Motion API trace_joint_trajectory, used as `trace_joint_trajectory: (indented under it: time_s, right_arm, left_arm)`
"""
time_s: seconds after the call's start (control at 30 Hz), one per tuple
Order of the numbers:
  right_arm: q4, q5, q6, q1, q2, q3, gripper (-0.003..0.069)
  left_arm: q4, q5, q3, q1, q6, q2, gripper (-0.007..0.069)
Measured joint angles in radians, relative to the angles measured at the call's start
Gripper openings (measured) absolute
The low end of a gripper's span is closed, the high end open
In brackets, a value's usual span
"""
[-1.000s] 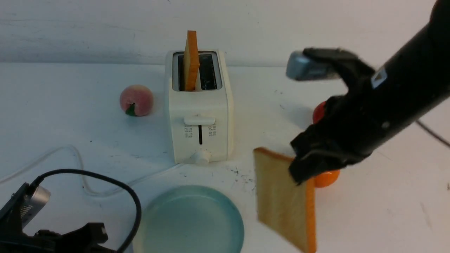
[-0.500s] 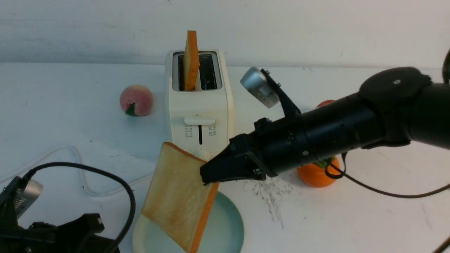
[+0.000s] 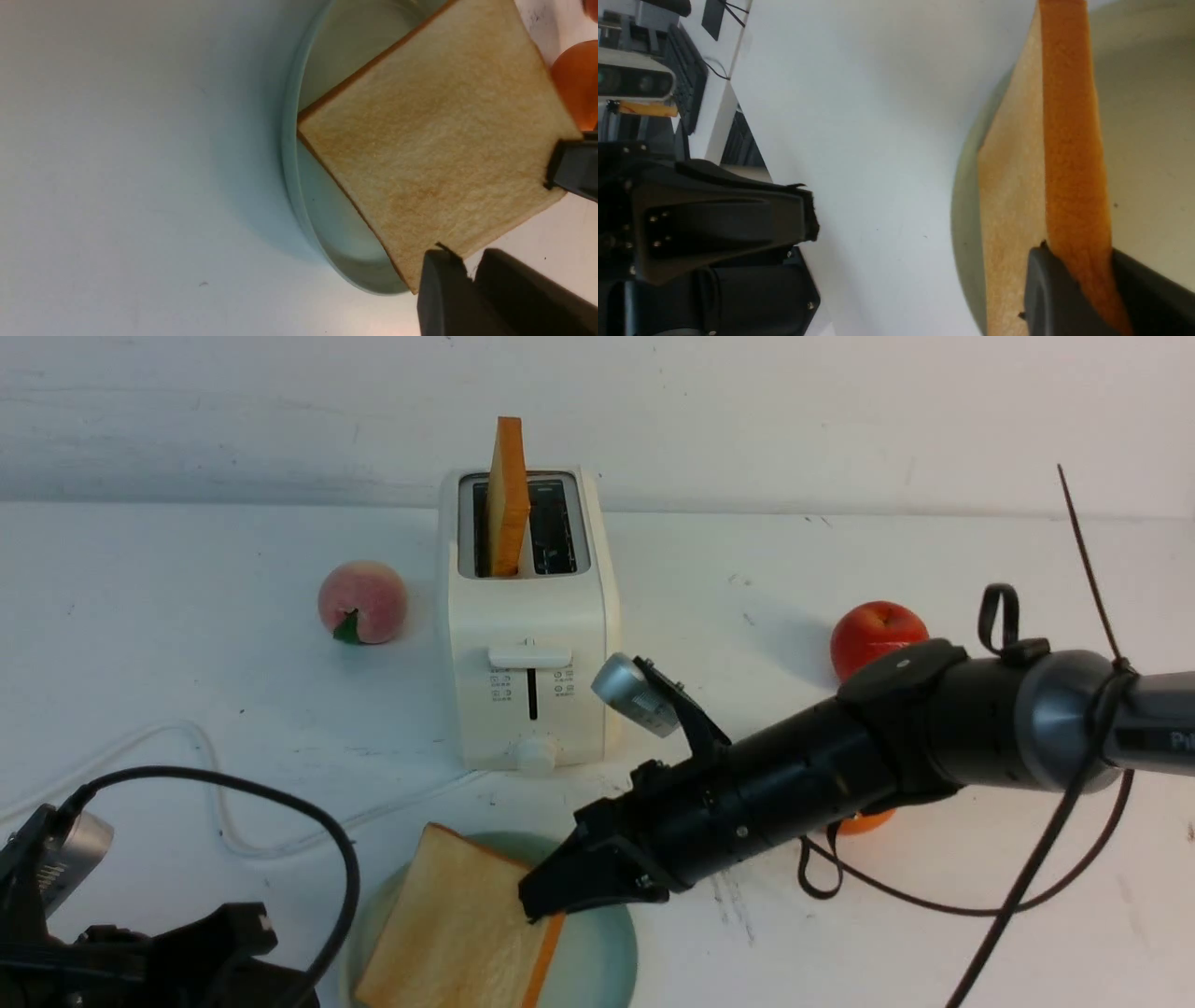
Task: Take toasted bread from bread machine on white table place on plate.
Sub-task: 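Place the held slice of bread on top of the slice on the plate with the right gripper, then reach for a toast slice standing in the toaster with the left gripper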
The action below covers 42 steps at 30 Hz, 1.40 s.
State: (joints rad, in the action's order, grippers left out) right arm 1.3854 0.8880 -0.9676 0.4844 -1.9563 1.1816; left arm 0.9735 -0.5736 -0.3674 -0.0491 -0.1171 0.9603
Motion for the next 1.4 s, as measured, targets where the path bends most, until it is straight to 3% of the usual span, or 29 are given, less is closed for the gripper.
trace_joint_trajectory:
  time_s: [0.13, 0.23, 0.33, 0.37, 0.47, 0.6, 0.8, 1.03, 1.1, 1.27, 1.4]
  right_arm:
    - [-0.042, -0.032, 0.0, 0.0, 0.0, 0.0, 0.0118]
    - [-0.082, -0.059, 0.0, 0.0, 0.0, 0.0, 0.0174]
    - [-0.127, -0.097, 0.0, 0.0, 0.0, 0.0, 0.0304]
    - [-0.129, -0.097, 0.0, 0.0, 0.0, 0.0, 0.0304]
    - [-0.171, -0.128, 0.0, -0.001, 0.0, 0.0, 0.0437]
    - [-0.226, -0.137, 0.0, -0.019, 0.015, 0.0, 0.0549]
    - [-0.294, -0.122, 0.0, -0.086, 0.086, 0.01, 0.0574]
    - [-0.325, 0.013, 0.058, -0.209, 0.24, 0.032, 0.0436]
    - [-0.348, 0.09, 0.129, -0.282, 0.322, 0.032, 0.029]
    - [-0.436, 0.247, 0.183, -0.43, 0.469, 0.032, 0.0019]
    - [-0.553, 0.317, 0.282, -0.544, 0.59, 0.032, -0.0012]
  left_arm:
    - [0.001, 0.0, 0.0, 0.0, 0.0, 0.0, 0.0102]
    - [0.001, 0.0, 0.0, 0.0, 0.0, 0.0, 0.0106]
    - [0.002, 0.0, 0.0, 0.0, 0.0, 0.0, 0.011]
    - [0.002, 0.0, 0.0, 0.0, 0.0, 0.0, 0.011]
    - [0.002, 0.0, 0.0, 0.0, 0.0, 0.0, 0.0109]
    - [0.003, 0.0, 0.0, 0.0, 0.0, 0.0, 0.0111]
    - [0.003, 0.0, 0.0, 0.0, 0.0, 0.0, 0.0118]
    - [0.023, -0.03, -0.039, 0.0, -0.007, 0.001, 0.0122]
    - [0.025, -0.077, -0.141, 0.0, -0.021, 0.002, 0.0122]
    - [-0.044, -0.19, -0.398, 0.0, -0.026, 0.041, 0.0073]
    - [-0.115, -0.294, -0.619, 0.0, 0.01, 0.111, -0.0014]
